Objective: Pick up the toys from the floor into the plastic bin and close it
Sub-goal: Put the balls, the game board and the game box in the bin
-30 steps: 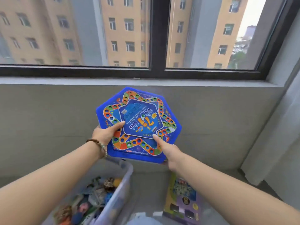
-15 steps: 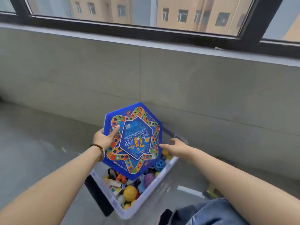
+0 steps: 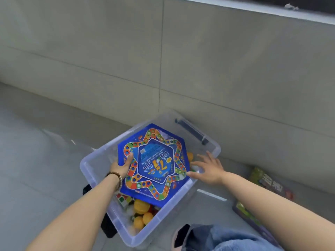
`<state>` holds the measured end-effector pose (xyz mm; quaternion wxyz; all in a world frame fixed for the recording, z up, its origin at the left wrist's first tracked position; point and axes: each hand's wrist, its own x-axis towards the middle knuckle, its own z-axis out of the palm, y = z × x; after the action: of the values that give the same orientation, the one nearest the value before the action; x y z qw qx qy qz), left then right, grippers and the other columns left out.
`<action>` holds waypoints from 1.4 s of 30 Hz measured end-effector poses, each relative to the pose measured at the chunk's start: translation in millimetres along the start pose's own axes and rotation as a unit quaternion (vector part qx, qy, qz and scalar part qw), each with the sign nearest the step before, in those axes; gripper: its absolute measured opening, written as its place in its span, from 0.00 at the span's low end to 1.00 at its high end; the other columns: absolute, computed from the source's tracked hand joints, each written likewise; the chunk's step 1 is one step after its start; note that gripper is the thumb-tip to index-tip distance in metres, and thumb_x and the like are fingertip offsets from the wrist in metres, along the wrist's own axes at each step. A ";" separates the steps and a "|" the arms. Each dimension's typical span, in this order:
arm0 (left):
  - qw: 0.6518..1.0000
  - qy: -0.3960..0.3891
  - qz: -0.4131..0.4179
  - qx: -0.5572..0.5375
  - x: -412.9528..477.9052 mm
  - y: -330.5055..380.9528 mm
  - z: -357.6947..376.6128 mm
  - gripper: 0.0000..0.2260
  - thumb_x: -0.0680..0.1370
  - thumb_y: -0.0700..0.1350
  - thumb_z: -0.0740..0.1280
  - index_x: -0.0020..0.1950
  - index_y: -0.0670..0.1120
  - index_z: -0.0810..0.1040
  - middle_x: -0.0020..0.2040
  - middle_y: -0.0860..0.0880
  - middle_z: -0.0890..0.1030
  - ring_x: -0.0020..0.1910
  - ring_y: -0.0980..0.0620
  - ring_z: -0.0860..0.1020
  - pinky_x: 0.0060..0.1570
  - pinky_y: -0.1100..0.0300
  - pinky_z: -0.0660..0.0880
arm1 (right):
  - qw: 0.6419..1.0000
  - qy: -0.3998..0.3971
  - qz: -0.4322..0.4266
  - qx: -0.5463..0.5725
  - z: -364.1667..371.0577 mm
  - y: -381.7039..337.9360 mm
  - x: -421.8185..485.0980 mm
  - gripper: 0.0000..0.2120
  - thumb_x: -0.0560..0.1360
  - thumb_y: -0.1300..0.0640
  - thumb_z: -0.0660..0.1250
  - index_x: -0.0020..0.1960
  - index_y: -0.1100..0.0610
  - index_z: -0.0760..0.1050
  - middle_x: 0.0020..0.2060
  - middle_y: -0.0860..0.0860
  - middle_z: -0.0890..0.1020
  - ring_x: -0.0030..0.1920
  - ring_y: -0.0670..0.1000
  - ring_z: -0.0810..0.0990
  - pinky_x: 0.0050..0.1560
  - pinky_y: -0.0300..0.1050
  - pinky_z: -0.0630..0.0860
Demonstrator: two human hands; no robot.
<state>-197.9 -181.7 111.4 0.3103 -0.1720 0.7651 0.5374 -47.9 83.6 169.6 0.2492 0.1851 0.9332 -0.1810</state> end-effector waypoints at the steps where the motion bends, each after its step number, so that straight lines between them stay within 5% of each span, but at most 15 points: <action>1: 1.000 0.008 0.010 0.015 6.4 -3.9 0.1 0.27 0.69 0.63 0.69 0.57 0.45 0.75 0.50 0.41 0.83 0.45 0.41 0.82 0.47 0.46 0.79 | 1.000 0.002 -0.003 0.004 1.1 -0.9 2.0 0.29 0.73 0.33 0.58 0.71 0.41 0.62 0.77 0.46 0.50 0.76 0.53 0.35 0.73 0.58 0.39; 5: 0.996 0.063 0.001 0.066 -7.0 13.6 12.7 0.46 0.63 0.65 0.73 0.71 0.42 0.60 0.68 0.39 0.70 0.63 0.39 0.73 0.62 0.42 0.71 | 0.999 0.012 -0.020 0.027 -2.3 0.7 0.4 0.31 0.73 0.34 0.60 0.72 0.43 0.60 0.77 0.48 0.50 0.76 0.53 0.38 0.74 0.57 0.43; 9: 0.977 0.087 0.067 0.181 -57.2 69.9 37.6 0.47 0.71 0.64 0.66 0.77 0.43 0.43 0.77 0.40 0.48 0.75 0.39 0.52 0.71 0.43 0.55 | 0.986 0.083 -0.023 0.146 -23.5 21.7 -24.2 0.36 0.72 0.39 0.65 0.75 0.48 0.57 0.77 0.50 0.50 0.77 0.52 0.46 0.74 0.49 0.48; 14: 0.958 -0.043 0.230 0.165 -115.4 138.8 86.6 0.43 0.73 0.61 0.66 0.77 0.47 0.44 0.76 0.44 0.55 0.73 0.42 0.59 0.69 0.47 0.61 | 0.965 0.131 0.036 0.226 -67.6 79.8 -83.9 0.38 0.73 0.41 0.66 0.76 0.51 0.53 0.76 0.52 0.53 0.76 0.51 0.50 0.74 0.46 0.50; 20: 0.880 -0.207 0.327 0.275 -189.4 166.8 229.7 0.36 0.73 0.59 0.67 0.74 0.45 0.59 0.73 0.45 0.64 0.71 0.49 0.65 0.68 0.58 0.63 | 0.912 0.174 0.120 0.351 -74.2 177.1 -156.2 0.40 0.70 0.40 0.68 0.76 0.51 0.55 0.75 0.51 0.57 0.74 0.51 0.57 0.71 0.43 0.57; 24: 0.825 -0.293 0.277 0.395 -200.9 124.1 324.8 0.38 0.72 0.62 0.65 0.74 0.43 0.58 0.73 0.44 0.64 0.71 0.48 0.65 0.70 0.57 0.61 | 0.849 0.176 0.205 0.453 -31.3 245.6 -179.3 0.42 0.70 0.40 0.69 0.76 0.53 0.53 0.74 0.51 0.61 0.72 0.51 0.62 0.63 0.40 0.62; 27: 0.814 -0.302 0.210 0.450 -174.6 69.4 372.3 0.42 0.71 0.65 0.65 0.75 0.42 0.55 0.74 0.43 0.62 0.72 0.46 0.64 0.70 0.52 0.63 | 0.788 0.166 0.261 0.532 22.7 289.3 -175.5 0.46 0.69 0.39 0.69 0.77 0.54 0.50 0.75 0.51 0.60 0.72 0.52 0.62 0.68 0.46 0.63; 29: 0.817 -0.294 0.141 0.475 -149.9 30.6 391.7 0.44 0.70 0.68 0.62 0.76 0.44 0.52 0.75 0.44 0.60 0.70 0.43 0.66 0.67 0.49 0.67 | 0.745 0.150 0.293 0.580 62.1 311.2 -165.1 0.46 0.69 0.39 0.68 0.77 0.55 0.48 0.75 0.52 0.57 0.73 0.53 0.60 0.71 0.51 0.62; 32: 0.848 -0.285 0.007 0.447 -117.9 -24.9 409.1 0.43 0.72 0.68 0.60 0.77 0.47 0.46 0.74 0.43 0.61 0.54 0.43 0.75 0.55 0.49 0.76 | 0.700 0.130 0.322 0.624 116.1 327.3 -145.6 0.44 0.72 0.41 0.66 0.77 0.57 0.47 0.76 0.52 0.55 0.74 0.54 0.59 0.70 0.52 0.62; 36: 0.865 -0.279 -0.034 0.416 -91.1 -78.4 434.3 0.36 0.75 0.64 0.60 0.75 0.47 0.52 0.70 0.43 0.66 0.51 0.43 0.73 0.50 0.49 0.75 | 0.657 0.107 0.336 0.666 164.8 341.2 -113.5 0.46 0.71 0.39 0.67 0.76 0.59 0.49 0.75 0.52 0.57 0.73 0.54 0.60 0.70 0.51 0.62; 40: 0.854 -0.226 0.017 0.469 -79.6 -110.9 456.1 0.35 0.72 0.67 0.60 0.72 0.48 0.60 0.68 0.42 0.67 0.60 0.40 0.73 0.56 0.51 0.74 | 0.704 0.164 0.373 0.582 195.3 338.9 -81.9 0.31 0.72 0.44 0.69 0.69 0.58 0.66 0.74 0.53 0.56 0.73 0.53 0.59 0.72 0.47 0.59; 42: 0.851 -0.198 0.047 0.484 -81.4 -120.9 461.5 0.32 0.74 0.62 0.62 0.71 0.45 0.61 0.67 0.40 0.66 0.62 0.40 0.71 0.60 0.56 0.70 | 0.693 0.223 0.364 0.581 206.1 333.8 -70.8 0.26 0.69 0.51 0.71 0.65 0.53 0.71 0.72 0.54 0.62 0.70 0.55 0.65 0.71 0.50 0.63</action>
<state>69.0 197.4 -27.4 0.4732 0.1465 0.8581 0.1356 236.7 265.8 -41.7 -0.0766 0.6530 0.5298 -0.5357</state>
